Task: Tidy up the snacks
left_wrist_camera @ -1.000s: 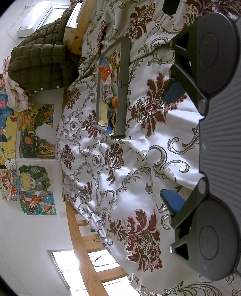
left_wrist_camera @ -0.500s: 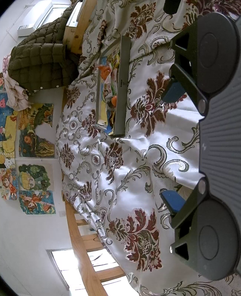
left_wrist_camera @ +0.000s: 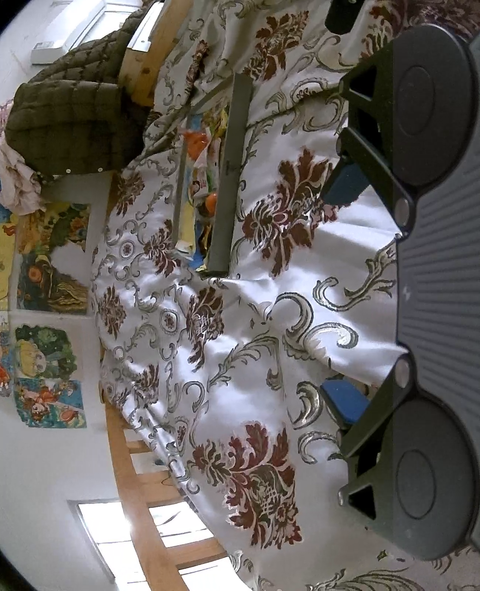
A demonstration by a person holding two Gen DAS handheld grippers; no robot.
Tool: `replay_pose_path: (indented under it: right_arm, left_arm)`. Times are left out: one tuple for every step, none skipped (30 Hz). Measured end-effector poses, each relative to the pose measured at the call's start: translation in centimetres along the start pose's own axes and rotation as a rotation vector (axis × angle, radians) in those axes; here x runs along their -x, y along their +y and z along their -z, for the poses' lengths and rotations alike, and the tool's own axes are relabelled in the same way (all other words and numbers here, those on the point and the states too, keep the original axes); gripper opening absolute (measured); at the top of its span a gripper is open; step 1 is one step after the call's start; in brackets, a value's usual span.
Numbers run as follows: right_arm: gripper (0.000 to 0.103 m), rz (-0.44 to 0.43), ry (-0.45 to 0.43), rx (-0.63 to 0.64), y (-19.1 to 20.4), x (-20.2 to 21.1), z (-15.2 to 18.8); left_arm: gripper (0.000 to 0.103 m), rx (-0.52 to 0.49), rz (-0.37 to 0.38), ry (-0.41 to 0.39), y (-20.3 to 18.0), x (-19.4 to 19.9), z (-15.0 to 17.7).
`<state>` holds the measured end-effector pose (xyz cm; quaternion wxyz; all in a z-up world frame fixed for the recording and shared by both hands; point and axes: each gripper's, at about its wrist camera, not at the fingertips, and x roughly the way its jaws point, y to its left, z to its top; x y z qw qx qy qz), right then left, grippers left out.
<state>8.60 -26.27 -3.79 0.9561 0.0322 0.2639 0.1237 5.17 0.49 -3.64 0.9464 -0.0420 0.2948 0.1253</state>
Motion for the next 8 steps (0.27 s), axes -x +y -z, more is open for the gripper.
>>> replay_pose_path:
  right_arm:
    - [0.102,0.000,0.000,0.000,-0.01,-0.04,0.02]
    - [0.102,0.000,0.000,0.000,0.01,0.00,-0.01]
    - [0.102,0.000,0.000,0.000,-0.01,-0.03,0.01]
    - [0.102,0.000,0.000,0.000,-0.01,-0.03,0.00]
    - [0.102,0.000,0.000,0.000,0.00,-0.01,-0.02]
    - [0.102,0.000,0.001,-0.001,0.00,-0.04,-0.02]
    - [0.102,0.000,0.001,-0.001,0.00,-0.03,-0.02]
    - [0.102,0.000,0.001,-0.001,0.01,0.00,-0.04]
  left_arm:
    - [0.103,0.000,0.001,0.002,-0.05,0.01,0.05]
    - [0.103,-0.001,0.001,0.001,-0.19,0.04,0.00]
    - [0.103,-0.003,0.001,-0.003,-0.26,0.11,0.01]
    - [0.103,-0.007,0.000,-0.007,-0.33,0.18,0.01]
    - [0.103,-0.011,-0.002,-0.010,-0.43,0.24,0.08]
    - [0.103,-0.013,-0.002,-0.011,-0.48,0.25,0.02]
    - [0.103,-0.013,-0.002,-0.010,-0.52,0.27,0.02]
    - [0.103,-0.011,-0.002,-0.008,-0.56,0.27,0.02]
